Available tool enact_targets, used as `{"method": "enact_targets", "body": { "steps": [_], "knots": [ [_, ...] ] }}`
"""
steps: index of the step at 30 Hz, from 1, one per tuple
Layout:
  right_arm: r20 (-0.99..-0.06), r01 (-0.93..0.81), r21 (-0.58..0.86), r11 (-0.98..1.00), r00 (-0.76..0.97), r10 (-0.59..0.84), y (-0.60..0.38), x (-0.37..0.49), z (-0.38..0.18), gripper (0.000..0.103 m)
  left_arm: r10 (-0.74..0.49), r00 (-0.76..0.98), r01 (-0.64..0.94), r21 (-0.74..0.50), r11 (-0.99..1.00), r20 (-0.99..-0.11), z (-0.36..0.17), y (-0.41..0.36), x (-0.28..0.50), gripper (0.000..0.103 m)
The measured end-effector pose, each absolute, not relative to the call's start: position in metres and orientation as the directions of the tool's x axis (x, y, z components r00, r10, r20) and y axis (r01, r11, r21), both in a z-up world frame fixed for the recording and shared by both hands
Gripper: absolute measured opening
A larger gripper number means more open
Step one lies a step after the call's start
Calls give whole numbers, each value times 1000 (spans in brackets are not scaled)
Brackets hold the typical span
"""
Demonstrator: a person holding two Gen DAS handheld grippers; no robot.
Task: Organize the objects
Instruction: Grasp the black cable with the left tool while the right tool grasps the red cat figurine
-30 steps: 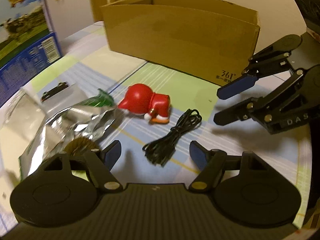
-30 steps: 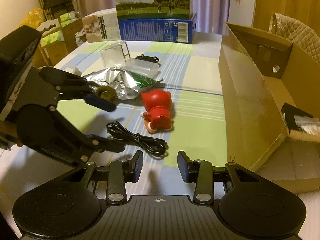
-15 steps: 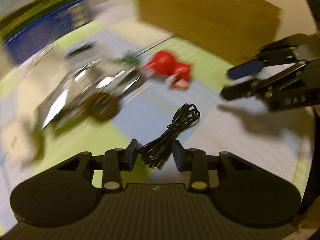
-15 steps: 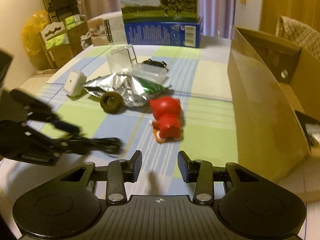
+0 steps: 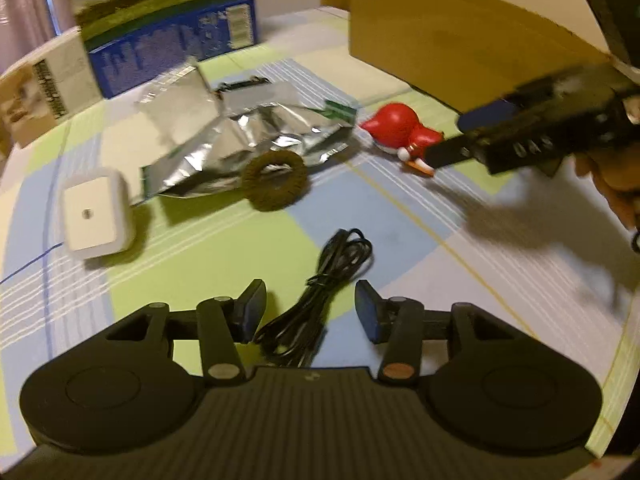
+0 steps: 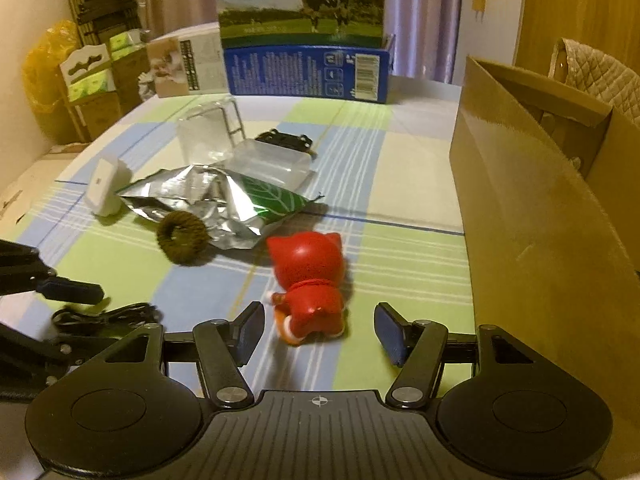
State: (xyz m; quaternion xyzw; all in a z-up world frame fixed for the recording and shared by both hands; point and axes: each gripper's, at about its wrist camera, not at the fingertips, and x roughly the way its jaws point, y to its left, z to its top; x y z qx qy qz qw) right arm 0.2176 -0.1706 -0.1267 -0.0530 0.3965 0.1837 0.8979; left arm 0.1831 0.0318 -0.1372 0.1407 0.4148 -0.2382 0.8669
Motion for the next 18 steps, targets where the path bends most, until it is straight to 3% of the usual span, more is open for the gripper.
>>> {"method": "enact_targets", "body": {
  "steps": [2,6,14,18],
  "knots": [
    [-731,-374,64,925,613,298,-170,223,-130,58,-290,541,514,37,857,-790,-137,30,186,41],
    [-731,-387,80,919,604,317,-164,234,-134,58,-267,544,463,19,886,-796,-135,28,182,13],
    [-737,-374,120,920,587,335,-159,254,-140,58,-232,570,352,-22,936,-788,-134,30,178,12],
    [-742,-383,114,917,581,335,-159,254,-141,48,-242,580,346,-34,938,-778,-136,29,178,14]
  ]
}}
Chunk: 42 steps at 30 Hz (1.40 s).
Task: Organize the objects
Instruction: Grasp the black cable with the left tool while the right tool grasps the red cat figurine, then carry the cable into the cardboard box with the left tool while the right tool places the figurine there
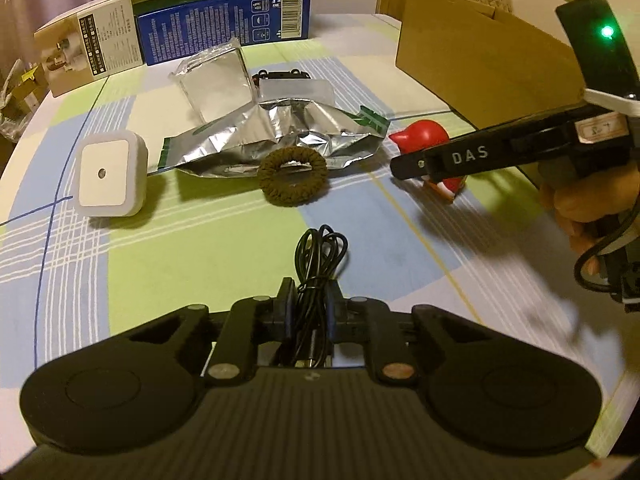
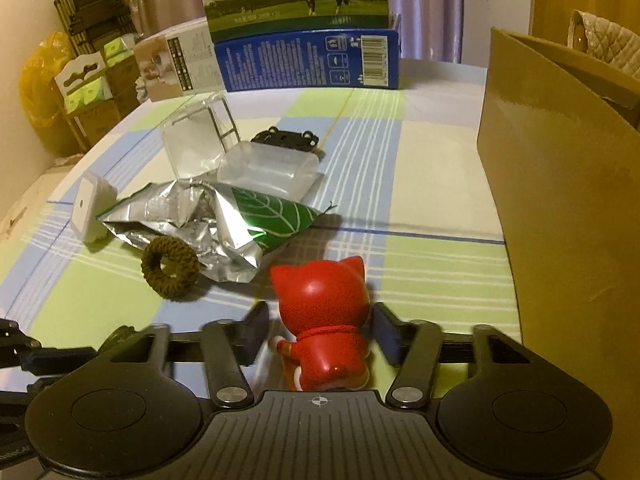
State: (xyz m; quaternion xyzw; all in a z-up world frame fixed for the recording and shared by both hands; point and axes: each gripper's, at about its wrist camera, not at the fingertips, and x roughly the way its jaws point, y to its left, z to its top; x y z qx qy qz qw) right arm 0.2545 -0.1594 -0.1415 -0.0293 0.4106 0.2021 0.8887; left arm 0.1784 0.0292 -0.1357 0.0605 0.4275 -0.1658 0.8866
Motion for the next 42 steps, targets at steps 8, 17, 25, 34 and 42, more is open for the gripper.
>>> {"method": "enact_targets", "body": {
  "steps": [8,17,25,34,42],
  "knots": [
    [-745,-388,112,915,576,335,-160,235,-140,47,-255,585,351,-44,935,-770,-137,28,180,20],
    [-746,-382,121,916,574,337,-162,207,-139,46,-241,580,357,-23,934,-778,-137,27,180,12],
    [-744,-372,137,918,573,343,-167,174,-122,46,-210,569,295,-41,955,-795,-130,28,175,11],
    [-709,-334,175,926,610,354,-189,129,-77,46,-199,606,189,-104,976,-770,-85,11,143,11],
    [-672,-316,191,929,648,359,-207,92,-42,46,-205,629,150,-142,978,-750,-50,-5,104,11]
  ]
}}
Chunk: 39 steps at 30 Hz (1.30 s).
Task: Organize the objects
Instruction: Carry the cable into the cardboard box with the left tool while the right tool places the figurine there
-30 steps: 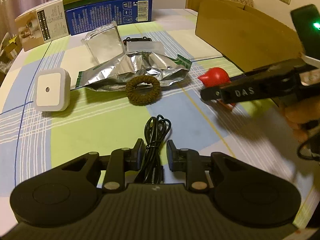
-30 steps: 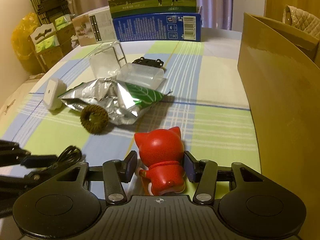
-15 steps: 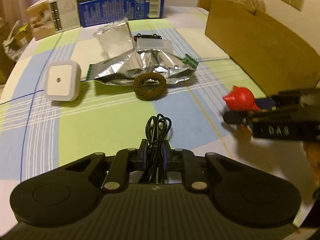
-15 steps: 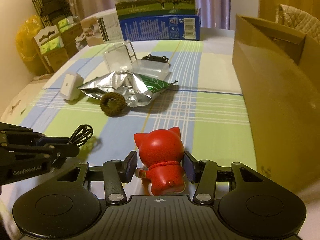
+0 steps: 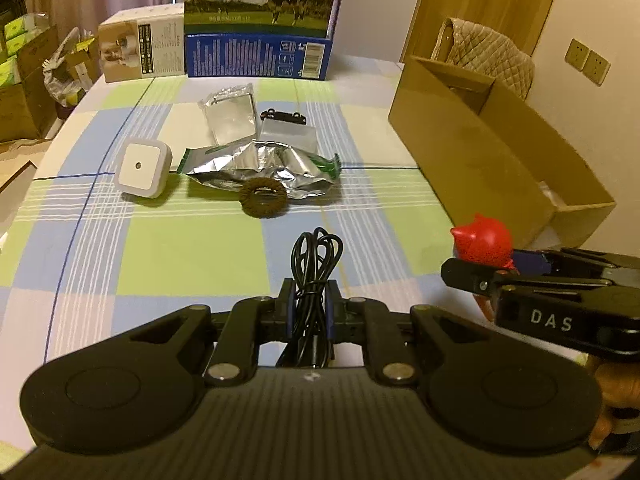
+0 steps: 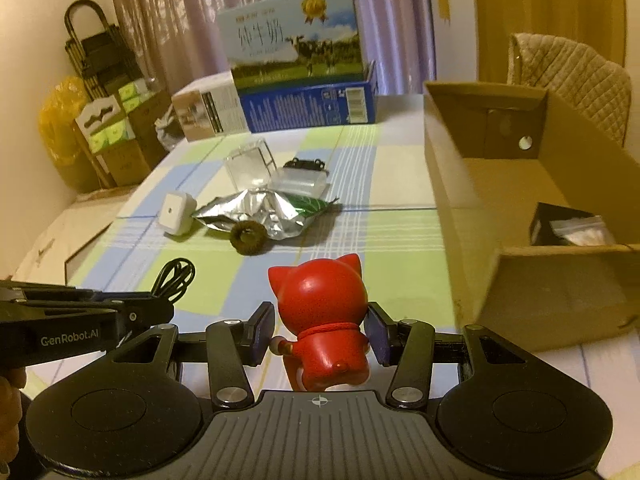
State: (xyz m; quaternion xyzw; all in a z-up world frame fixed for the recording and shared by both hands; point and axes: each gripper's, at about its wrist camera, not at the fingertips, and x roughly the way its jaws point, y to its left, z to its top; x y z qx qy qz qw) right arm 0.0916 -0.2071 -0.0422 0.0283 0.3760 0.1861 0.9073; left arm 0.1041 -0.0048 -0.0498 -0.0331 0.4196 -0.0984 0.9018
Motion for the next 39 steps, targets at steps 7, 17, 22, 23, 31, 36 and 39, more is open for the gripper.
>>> {"method": "enact_targets", "body": {
  "steps": [7,17,22,23,31,36,39],
  "knots": [
    [-657,-315,192,930,663,360,-214,69,-26,46,-200,641,145,-138,980,-741,-30,-12,77,11],
    [-633,-308,189,932,688,355,-226,58,-9,46,-223,658,168,-148,975,-719,-12,-24,59,11],
    [-627,-294,175,940,703,337,-237,57,2,46,-237,670,182,-153,971,-703,-2,-31,58,11],
    [-628,-290,169,942,705,330,-241,57,4,46,-240,671,185,-155,970,-702,1,-32,58,11],
    [-618,-219,157,963,739,269,-275,63,19,46,-268,679,213,-166,963,-683,19,-50,66,11],
    [-608,-175,137,975,762,223,-300,76,31,46,-304,682,259,-169,951,-666,31,-75,77,11],
    [-599,-153,125,980,776,197,-315,84,37,46,-327,678,290,-169,942,-658,36,-95,86,11]
  ]
}}
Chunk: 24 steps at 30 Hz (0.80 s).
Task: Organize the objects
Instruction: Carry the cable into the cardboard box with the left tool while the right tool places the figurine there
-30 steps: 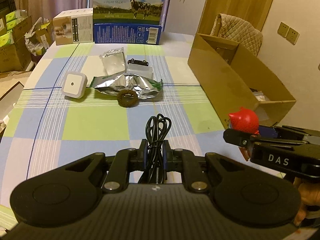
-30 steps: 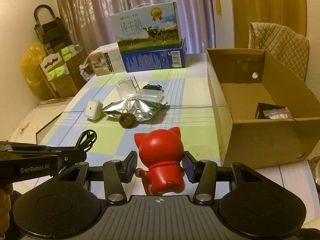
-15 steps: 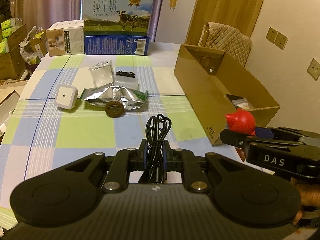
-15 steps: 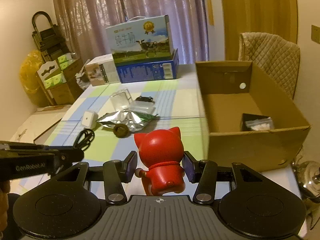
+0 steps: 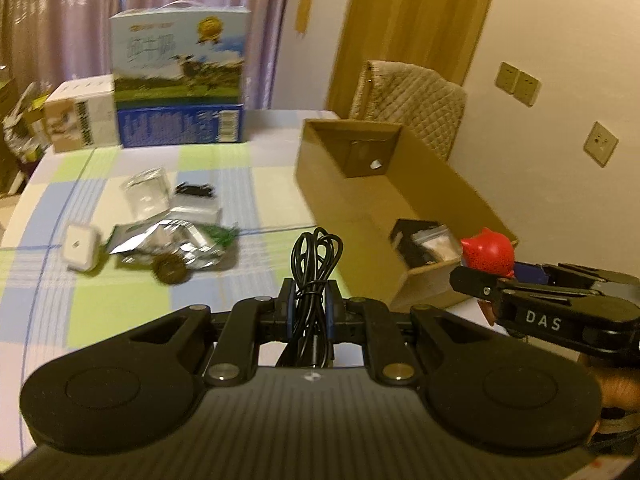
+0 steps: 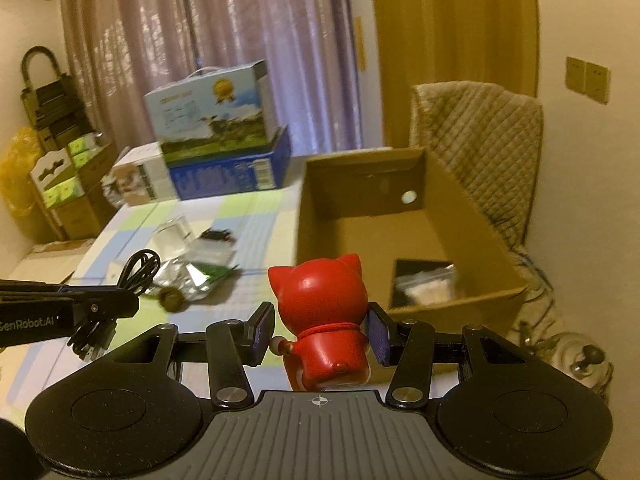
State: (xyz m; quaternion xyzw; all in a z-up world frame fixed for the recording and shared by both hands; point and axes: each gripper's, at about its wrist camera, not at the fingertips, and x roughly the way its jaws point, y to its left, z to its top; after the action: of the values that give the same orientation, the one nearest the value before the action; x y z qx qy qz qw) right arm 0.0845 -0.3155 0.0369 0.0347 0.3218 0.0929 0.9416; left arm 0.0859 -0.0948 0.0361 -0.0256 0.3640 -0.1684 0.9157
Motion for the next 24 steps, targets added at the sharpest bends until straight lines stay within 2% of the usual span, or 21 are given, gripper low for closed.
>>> {"method": "enact_targets", "body": {
  "steps": [8,24],
  "knots": [
    [-587,-116,99,988,795,152,-347,112,43,46,-401,649,376,-185,908,-647,43,-150,115,11],
    [-605,-37,137,990,788,113,-398,168,28,46,-459,612,429,-217,877,-644,33,-220,182,11]
  ]
}}
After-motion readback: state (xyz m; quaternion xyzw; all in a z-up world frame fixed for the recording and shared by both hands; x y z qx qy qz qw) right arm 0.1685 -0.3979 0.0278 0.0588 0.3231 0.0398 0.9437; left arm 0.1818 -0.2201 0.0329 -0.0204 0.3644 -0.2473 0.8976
